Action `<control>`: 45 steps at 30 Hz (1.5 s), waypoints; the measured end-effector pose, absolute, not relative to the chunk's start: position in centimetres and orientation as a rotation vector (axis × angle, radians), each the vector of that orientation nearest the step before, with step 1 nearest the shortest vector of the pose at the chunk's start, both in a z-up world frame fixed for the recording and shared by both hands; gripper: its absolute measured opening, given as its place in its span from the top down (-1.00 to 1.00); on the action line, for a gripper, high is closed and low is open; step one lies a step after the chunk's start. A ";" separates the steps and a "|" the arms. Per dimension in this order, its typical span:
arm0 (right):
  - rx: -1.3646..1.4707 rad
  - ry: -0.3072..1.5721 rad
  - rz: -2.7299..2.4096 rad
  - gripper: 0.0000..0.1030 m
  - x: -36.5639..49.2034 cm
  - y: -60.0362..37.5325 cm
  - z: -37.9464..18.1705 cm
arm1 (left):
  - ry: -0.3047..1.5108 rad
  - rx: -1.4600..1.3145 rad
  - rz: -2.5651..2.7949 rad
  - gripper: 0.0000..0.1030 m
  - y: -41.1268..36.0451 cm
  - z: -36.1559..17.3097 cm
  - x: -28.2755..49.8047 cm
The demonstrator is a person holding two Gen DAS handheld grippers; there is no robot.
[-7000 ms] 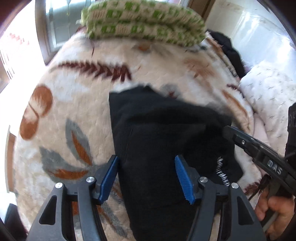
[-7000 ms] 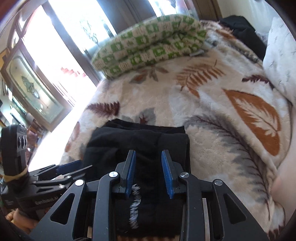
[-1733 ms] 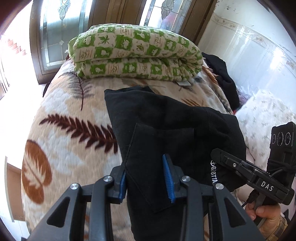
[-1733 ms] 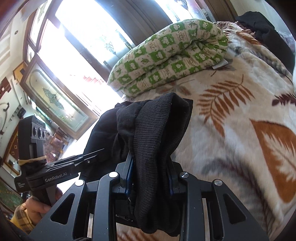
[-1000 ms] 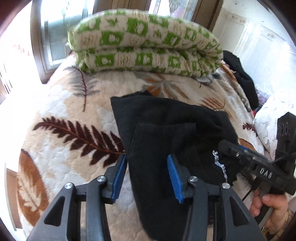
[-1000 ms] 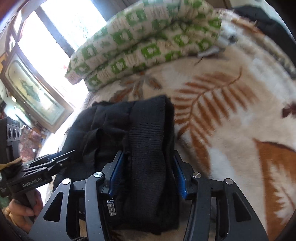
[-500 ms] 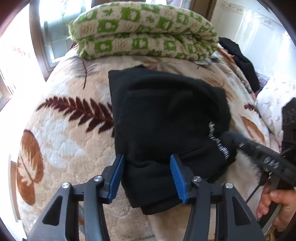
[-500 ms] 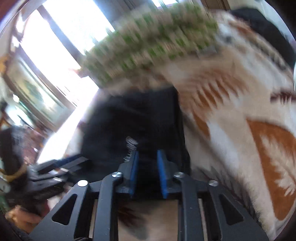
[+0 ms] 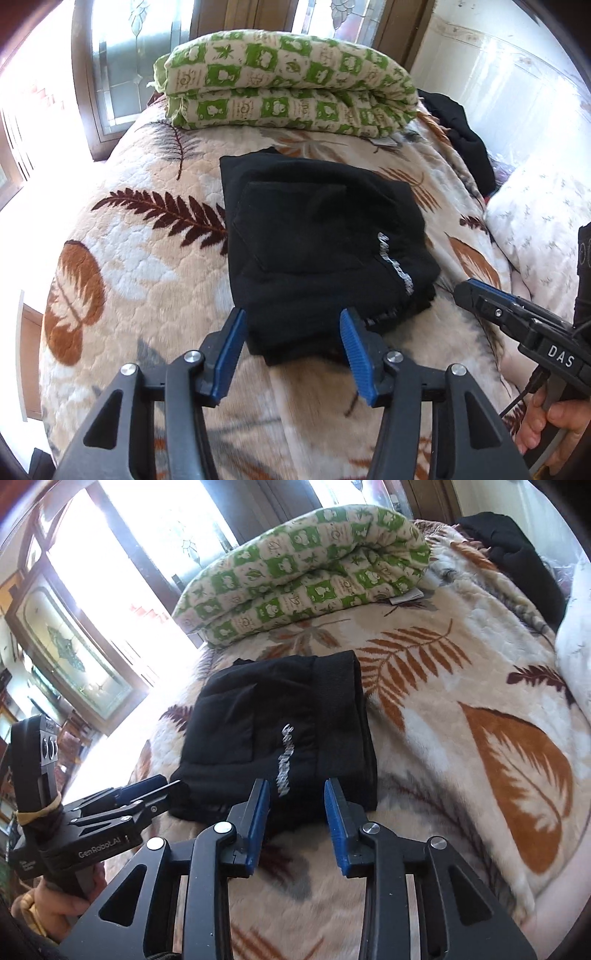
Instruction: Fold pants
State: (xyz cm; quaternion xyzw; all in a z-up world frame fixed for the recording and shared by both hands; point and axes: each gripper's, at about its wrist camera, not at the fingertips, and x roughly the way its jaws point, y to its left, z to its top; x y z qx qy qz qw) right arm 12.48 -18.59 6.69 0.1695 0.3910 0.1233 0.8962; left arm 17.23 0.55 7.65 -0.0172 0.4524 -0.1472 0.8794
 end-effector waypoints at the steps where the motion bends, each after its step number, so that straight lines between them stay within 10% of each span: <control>1: 0.348 0.804 0.251 0.27 11.9 -18.5 6.9 | 0.941 -0.032 -0.307 -0.08 0.5 7.8 16.9; 45: 0.226 0.648 0.208 -0.33 0.1 -15.7 11.5 | 0.906 -0.030 -0.262 -0.30 2.0 11.7 7.8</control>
